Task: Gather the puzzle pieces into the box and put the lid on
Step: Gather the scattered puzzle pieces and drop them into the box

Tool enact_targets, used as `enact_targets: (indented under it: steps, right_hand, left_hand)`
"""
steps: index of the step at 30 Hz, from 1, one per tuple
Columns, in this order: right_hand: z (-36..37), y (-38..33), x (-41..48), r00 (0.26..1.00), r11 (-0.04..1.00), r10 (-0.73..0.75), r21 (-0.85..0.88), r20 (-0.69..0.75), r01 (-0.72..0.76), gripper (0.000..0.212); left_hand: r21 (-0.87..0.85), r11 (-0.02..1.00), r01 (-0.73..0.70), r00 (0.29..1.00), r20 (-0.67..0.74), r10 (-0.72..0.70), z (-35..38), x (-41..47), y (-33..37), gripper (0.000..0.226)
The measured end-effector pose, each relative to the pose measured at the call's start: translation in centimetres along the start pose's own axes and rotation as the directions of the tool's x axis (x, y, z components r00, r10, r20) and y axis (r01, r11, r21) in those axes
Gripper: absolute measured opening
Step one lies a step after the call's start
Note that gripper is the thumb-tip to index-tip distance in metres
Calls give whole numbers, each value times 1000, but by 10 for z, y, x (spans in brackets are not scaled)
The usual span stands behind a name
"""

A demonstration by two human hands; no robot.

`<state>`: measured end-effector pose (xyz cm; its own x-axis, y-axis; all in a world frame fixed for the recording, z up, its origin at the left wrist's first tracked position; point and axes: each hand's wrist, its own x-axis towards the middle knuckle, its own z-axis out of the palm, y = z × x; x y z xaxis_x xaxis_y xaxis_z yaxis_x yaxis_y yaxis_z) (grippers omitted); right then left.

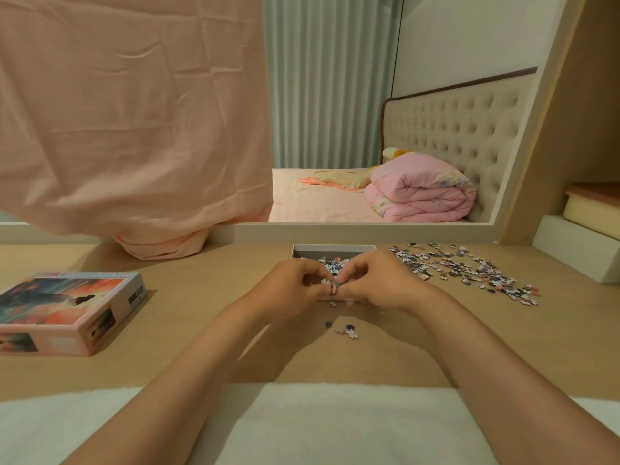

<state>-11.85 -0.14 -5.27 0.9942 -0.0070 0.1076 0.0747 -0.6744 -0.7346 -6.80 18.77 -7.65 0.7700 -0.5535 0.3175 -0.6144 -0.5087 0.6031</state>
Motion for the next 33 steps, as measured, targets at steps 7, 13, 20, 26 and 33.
enact_targets:
  steps: [7, 13, 20, 26, 33]
  right_hand:
    - [2, 4, 38, 950, 995, -95, -36, -299, 88, 9]
    - [7, 29, 49, 981, 977, -89, -205, -175, 52, 25]
    - [0, 20, 28, 936, 948, -267, -236, -229, 213, 20]
    - [8, -2, -1, 963, 884, -245, -383, 109, 268, 19]
    - [20, -4, -4, 962, 691, -112, -676, 249, 255, 20]
  left_hand:
    - [43, 999, -12, 989, -149, 19, -1, 41, -1, 17]
    - [258, 966, -8, 995, -92, 32, 15, 46, -24, 30]
    - [193, 976, -99, 967, -214, 140, 3, 29, -17, 24]
    - [205, 976, -75, 996, -24, 82, -4, 2, -2, 13]
    - [240, 969, -55, 984, 178, 11, 0, -16, -13, 18]
